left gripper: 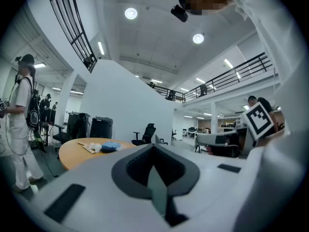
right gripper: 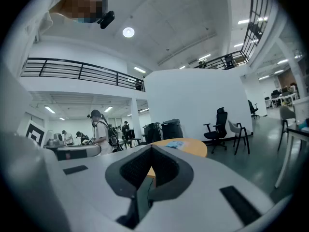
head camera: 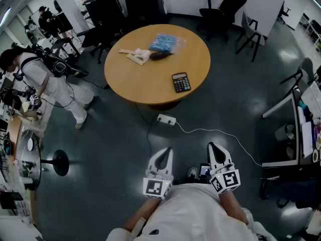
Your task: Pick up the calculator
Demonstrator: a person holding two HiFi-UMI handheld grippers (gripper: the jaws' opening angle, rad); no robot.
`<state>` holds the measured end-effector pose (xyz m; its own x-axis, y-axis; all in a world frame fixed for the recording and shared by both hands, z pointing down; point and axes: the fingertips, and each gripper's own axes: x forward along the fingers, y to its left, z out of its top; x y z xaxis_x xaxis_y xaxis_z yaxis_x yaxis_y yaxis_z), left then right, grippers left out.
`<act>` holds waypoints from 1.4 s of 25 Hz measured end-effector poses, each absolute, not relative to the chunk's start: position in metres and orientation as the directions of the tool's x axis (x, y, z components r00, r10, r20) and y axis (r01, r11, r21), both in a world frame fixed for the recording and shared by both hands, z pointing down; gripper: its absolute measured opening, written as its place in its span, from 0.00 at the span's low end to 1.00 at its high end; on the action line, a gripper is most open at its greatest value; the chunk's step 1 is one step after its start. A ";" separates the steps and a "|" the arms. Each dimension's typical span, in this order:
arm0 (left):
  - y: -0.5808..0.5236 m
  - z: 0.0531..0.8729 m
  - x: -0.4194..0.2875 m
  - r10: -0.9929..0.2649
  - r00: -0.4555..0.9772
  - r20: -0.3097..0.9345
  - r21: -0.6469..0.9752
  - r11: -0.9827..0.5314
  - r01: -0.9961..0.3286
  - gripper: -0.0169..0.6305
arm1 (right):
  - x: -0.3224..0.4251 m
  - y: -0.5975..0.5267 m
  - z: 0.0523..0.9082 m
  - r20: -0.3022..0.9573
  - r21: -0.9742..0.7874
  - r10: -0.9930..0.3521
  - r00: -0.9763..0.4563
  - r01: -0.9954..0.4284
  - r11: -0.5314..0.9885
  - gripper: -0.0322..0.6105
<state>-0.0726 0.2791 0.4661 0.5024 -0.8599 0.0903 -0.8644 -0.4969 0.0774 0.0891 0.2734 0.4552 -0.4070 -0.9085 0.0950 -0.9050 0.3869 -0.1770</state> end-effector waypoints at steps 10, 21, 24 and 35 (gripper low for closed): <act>0.275 0.463 -0.069 -0.861 0.501 0.085 0.079 -0.495 -0.865 0.04 | 0.091 0.269 0.455 0.093 -0.176 -0.904 -0.416 -0.901 0.397 0.07; 0.268 0.481 -0.054 -0.857 0.500 0.125 0.080 -0.494 -0.866 0.04 | 0.108 0.263 0.459 0.087 -0.190 -0.896 -0.435 -0.890 0.414 0.07; 0.259 0.487 -0.045 -0.857 0.497 0.137 0.090 -0.489 -0.868 0.04 | 0.118 0.257 0.467 0.099 -0.191 -0.884 -0.457 -0.881 0.433 0.07; 0.204 0.494 -0.027 -0.877 0.451 0.167 0.090 -0.442 -0.892 0.04 | 0.146 0.199 0.471 0.098 -0.194 -0.844 -0.527 -0.842 0.503 0.07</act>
